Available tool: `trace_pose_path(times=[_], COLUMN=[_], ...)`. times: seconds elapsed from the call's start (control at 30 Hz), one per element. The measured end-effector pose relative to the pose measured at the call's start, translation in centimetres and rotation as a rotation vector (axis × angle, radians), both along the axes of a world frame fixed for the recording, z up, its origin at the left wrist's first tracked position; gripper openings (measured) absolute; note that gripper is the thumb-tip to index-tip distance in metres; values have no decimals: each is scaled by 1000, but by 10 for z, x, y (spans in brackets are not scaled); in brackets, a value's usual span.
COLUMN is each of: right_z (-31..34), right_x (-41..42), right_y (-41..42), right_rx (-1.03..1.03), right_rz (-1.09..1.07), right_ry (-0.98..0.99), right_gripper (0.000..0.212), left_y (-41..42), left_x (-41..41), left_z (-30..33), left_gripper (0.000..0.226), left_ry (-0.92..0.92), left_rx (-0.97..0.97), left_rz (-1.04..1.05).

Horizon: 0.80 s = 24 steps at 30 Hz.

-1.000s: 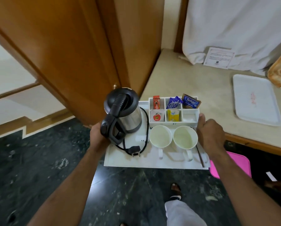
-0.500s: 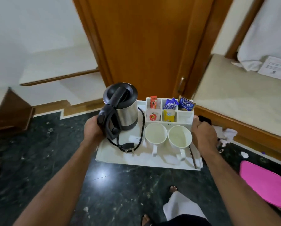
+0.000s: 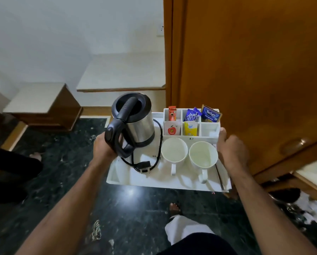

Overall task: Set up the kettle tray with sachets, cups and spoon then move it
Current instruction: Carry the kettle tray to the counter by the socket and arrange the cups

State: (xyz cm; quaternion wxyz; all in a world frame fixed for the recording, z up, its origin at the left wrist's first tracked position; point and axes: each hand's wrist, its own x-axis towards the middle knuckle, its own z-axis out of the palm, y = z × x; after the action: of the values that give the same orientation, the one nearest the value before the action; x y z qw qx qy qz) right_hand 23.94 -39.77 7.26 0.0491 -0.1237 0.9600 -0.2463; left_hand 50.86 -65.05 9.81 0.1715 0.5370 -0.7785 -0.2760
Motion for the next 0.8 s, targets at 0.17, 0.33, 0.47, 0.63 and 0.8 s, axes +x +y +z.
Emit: trace_pose_path(times=[0.17, 0.33, 0.47, 0.63, 0.8], right_z=[1, 5, 1, -8, -13], right_x=[-29, -47, -49, -39, -23], right_y=[-84, -151, -208, -278, -355], right_rx=[-59, -28, 7, 42, 54], right_rz=[-3, 1, -13, -30, -39], right_ry=[-10, 29, 38, 77, 79], right_gripper=[59, 64, 65, 67, 68], left_y=[-73, -138, -197, -264, -347], left_x=[-23, -43, -49, -43, -33], left_z=[12, 13, 9, 1, -4], left_gripper=[26, 14, 31, 47, 18], left_ry=[66, 147, 145, 267, 197], left_rx=[20, 2, -7, 131, 218], left_rz=[65, 46, -54, -19, -12])
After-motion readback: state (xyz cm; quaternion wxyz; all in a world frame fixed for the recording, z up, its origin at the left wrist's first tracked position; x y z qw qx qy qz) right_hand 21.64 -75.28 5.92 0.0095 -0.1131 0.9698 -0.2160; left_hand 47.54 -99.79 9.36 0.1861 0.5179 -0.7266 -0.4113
